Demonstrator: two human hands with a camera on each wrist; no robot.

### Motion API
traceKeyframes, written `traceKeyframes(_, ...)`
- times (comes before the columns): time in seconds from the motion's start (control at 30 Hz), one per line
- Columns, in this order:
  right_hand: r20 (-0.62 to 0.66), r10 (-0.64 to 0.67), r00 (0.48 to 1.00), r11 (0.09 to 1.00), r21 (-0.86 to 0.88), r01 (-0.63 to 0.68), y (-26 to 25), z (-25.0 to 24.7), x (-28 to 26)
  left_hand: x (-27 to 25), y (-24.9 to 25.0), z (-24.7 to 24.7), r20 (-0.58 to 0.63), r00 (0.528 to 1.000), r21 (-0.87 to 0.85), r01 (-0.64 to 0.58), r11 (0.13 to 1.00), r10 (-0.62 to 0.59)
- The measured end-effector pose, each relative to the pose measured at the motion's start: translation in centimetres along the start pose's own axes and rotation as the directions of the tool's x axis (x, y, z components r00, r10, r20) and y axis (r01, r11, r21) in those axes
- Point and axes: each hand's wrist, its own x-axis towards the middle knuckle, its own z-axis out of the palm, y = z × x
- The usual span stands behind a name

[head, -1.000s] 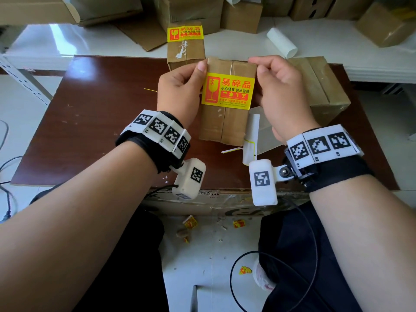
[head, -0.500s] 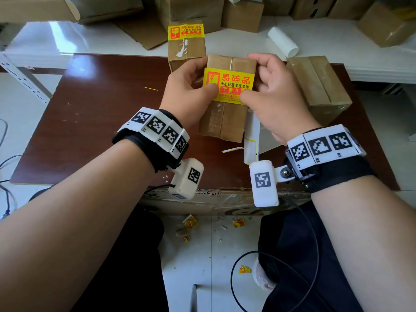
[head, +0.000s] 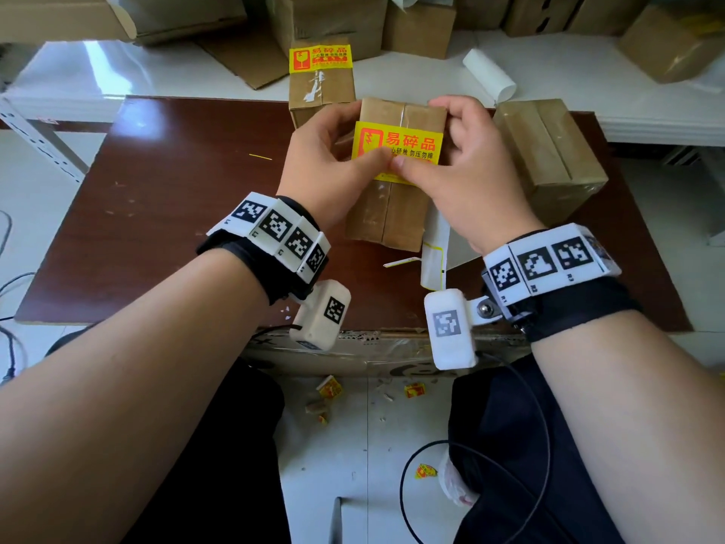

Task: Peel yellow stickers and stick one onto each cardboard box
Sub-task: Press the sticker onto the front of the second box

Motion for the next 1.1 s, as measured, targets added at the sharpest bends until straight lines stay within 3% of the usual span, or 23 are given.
traceKeyframes(0.27,0.009,0.043,0.999,0.999,0.015,-0.043,0.2,-0.8,0.7,0.6,0.4,-0.8,0.06,0.995,-0.02,0.078,0.997,-0.077)
traceKeyframes(0.6,-0.2,0.031,0.979,0.996,0.09,-0.013,0.3,-0.8,0.8,-0.2,0.4,0.0,0.042,0.999,0.018,0.019,1.0,-0.02)
traceKeyframes(0.73,-0.065,0.033,0.997,0.993,0.117,-0.026,0.2,-0.2,0.4,-0.2,0.1,-0.2,-0.015,1.0,0.069,0.0,0.998,0.001)
traceKeyframes(0.83,0.019,-0.003,1.0,0.999,0.041,0.003,0.6,0.1,0.2,0.2,-0.5,-0.5,-0.02,0.995,-0.045,0.092,0.995,-0.093)
traceKeyframes(0.93,0.013,0.008,1.0,0.992,0.125,-0.009,0.7,-0.2,0.5,0.4,-0.8,-0.5,-0.016,0.987,-0.144,0.155,0.977,-0.159)
traceKeyframes(1.1,-0.026,0.065,0.998,0.984,0.17,-0.059,0.6,-0.5,0.8,0.6,-0.7,-0.7,-0.108,0.982,-0.084,0.145,0.986,-0.153)
